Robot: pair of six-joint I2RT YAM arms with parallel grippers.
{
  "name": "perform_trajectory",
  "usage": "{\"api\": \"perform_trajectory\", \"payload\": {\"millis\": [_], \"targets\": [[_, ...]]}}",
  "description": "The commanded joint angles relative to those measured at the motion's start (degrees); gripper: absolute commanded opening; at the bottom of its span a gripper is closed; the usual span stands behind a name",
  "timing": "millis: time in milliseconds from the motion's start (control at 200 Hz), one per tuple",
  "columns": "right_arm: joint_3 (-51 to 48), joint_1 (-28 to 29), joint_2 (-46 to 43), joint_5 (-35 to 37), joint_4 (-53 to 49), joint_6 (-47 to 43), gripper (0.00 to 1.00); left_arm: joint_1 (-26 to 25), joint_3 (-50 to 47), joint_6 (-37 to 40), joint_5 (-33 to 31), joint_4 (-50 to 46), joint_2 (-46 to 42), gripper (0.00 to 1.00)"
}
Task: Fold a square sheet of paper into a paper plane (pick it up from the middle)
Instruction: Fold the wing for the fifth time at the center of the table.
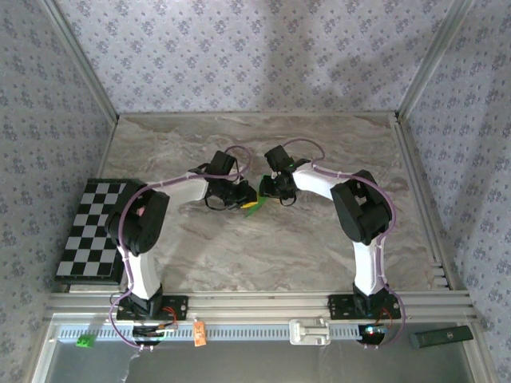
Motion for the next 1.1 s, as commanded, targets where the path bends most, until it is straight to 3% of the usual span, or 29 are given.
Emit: {"api": "perform_trajectory", "payload": {"millis": [0,1094], "targets": [[-0.75,0.52,3.3,0.35,-2.59,-0.14,0.43,-0.57,0.43,-0.18,0.82,-0.28,1.34,0.17],[5.15,0.74,9.1,3.02,-11.2,0.76,0.43,-0.66,0.13,-0.68,-0.6,-0.81,4.57,0.14]]}}
